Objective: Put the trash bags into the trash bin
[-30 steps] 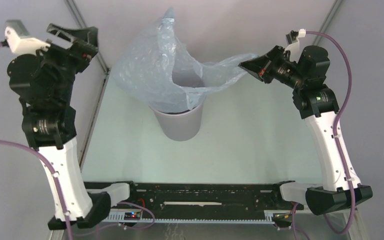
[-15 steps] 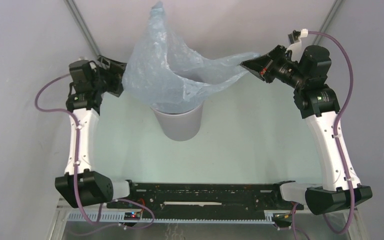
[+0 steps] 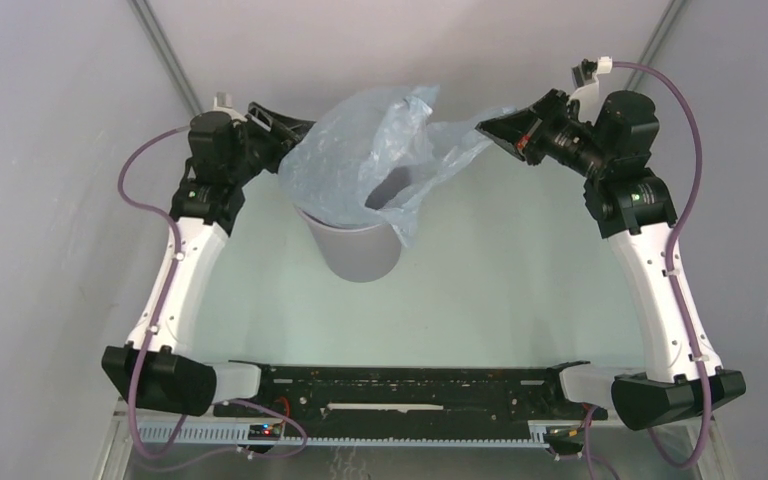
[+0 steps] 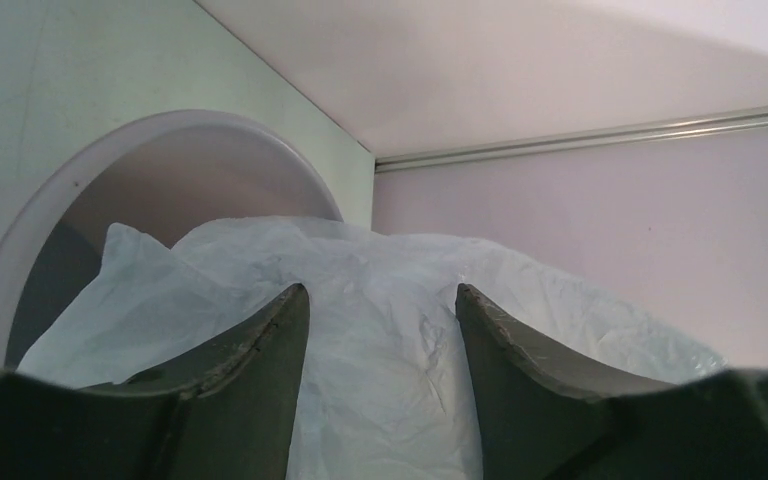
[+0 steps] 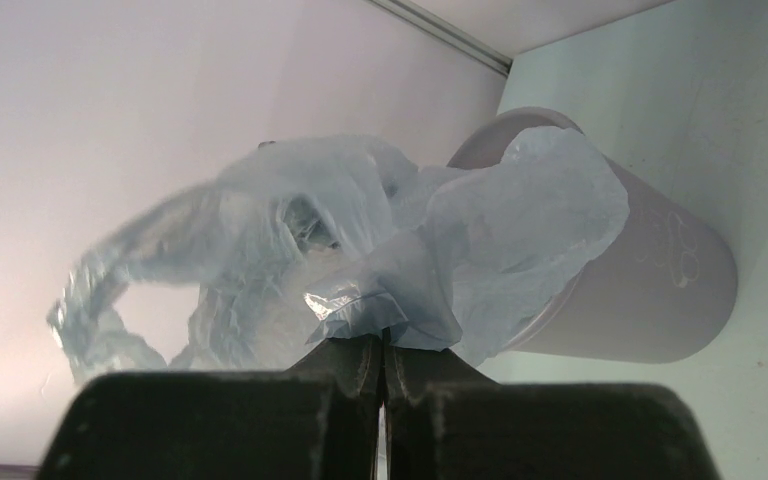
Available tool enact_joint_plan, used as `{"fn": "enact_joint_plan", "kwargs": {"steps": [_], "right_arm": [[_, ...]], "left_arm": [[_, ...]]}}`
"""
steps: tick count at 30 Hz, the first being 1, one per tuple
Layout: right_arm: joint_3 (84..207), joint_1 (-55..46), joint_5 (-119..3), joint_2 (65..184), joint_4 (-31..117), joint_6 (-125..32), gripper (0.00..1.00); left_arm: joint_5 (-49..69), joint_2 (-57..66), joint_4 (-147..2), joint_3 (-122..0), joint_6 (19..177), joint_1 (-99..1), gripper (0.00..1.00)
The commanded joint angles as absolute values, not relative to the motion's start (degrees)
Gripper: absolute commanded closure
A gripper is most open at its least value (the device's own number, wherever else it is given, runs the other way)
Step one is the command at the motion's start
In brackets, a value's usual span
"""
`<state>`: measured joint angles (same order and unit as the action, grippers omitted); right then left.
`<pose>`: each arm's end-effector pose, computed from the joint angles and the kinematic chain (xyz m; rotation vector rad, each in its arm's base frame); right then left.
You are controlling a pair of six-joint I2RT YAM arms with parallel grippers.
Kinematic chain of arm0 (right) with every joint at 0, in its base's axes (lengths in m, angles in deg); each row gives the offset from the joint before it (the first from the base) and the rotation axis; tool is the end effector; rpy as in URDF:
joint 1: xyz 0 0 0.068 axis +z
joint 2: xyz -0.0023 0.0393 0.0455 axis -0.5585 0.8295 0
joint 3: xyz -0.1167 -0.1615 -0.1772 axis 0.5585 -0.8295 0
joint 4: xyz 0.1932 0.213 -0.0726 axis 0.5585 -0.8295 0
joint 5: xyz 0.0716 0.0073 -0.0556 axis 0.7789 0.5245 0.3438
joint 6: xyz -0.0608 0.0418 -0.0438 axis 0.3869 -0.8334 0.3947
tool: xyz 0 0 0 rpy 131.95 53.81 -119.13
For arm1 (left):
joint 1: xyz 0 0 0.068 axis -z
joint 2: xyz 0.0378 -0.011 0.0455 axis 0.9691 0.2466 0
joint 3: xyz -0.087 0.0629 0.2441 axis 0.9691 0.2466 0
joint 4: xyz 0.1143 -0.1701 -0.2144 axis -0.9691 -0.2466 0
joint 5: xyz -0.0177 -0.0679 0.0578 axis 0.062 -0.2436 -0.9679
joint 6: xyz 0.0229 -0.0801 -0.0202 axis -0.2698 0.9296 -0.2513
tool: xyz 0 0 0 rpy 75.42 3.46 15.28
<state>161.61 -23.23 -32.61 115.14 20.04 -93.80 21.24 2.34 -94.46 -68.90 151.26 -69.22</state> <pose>0.3084 0.0997 0.5024 0.2005 1.7835 1.3030 0.3573 -0.0659 0.4191 -0.7078 1.8216 -1.1573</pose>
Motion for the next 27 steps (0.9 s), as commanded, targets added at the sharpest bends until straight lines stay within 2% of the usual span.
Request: {"fn": "enact_joint_plan", "kwargs": {"steps": [1,6,9,12,14,16,18,20,27], "right_arm": [[163.1,-22.1,-33.7,114.5,22.7,-94.2,1.00],[164.0,-21.0,-33.9,115.6,23.7,-94.4,1.00],[165.3,-20.0,-34.1,116.8,24.1,-94.2,1.00],[166.1,-19.0,-34.3,117.5,24.9,-94.4,1.00],[166.7,-18.1,-34.5,117.9,24.9,-93.9,1.00],[166.9,-17.3,-34.9,118.3,24.7,-93.2,1.00],[166.8,-16.9,-35.1,118.5,24.3,-92.7,1.00],[166.7,-16.8,-35.1,118.7,23.8,-92.6,1.00],[165.6,-17.4,-35.5,118.1,22.2,-91.3,1.00]], "left_arm": [[18.7,-0.9,-94.7,-67.2,153.4,-66.3,0.40],[21.7,0.7,-88.5,-59.8,161.5,-62.9,0.40],[19.4,1.5,-87.8,-56.5,162.6,-63.2,0.40],[21.7,3.9,-80.2,-53.6,165.9,-65.5,0.40],[22.4,6.1,-81.1,-56.7,163.8,-66.5,0.38],[22.7,8.0,-84.8,-62.9,156.9,-66.8,0.30],[20.3,10.5,-98.9,-72.6,145.3,-66.3,0.20],[19.6,10.7,-104.8,-77.7,137.0,-65.9,0.14],[22.6,6.6,-107.1,-80.9,128.8,-66.8,0.08]]}}
